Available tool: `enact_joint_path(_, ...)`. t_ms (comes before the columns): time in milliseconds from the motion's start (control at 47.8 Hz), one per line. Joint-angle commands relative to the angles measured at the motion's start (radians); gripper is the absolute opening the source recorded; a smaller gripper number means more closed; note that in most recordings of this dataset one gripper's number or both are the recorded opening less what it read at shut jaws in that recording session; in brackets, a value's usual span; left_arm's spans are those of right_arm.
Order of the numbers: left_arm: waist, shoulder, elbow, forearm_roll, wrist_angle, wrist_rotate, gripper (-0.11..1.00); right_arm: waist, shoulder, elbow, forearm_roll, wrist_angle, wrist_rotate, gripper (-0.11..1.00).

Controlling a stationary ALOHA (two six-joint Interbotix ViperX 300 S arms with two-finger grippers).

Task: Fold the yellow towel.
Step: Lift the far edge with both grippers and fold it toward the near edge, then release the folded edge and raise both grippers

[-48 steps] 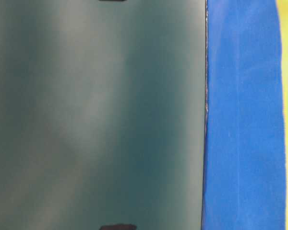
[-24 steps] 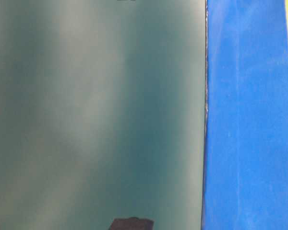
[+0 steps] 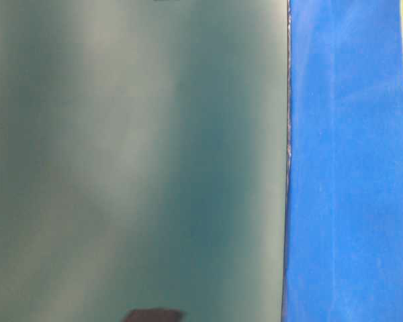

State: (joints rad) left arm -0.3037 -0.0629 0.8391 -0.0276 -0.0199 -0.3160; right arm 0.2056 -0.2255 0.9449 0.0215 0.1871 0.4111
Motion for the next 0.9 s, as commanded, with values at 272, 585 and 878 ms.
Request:
enact_joint_path(272,0.164,-0.078,0.020,0.002,0.018,0.069,0.66,-0.189,-0.061,0.003,-0.112,0.012,-0.002,0.60)
enact_joint_path(585,0.316,0.015,0.061,0.002,-0.049,0.141,0.65,-0.278,0.080,0.006,-0.130,-0.021,-0.002,0.60)
enact_joint_path(878,0.342,0.095,0.087,0.000,-0.127,0.169,0.64,-0.314,0.137,0.025,-0.129,-0.081,0.000,0.60)
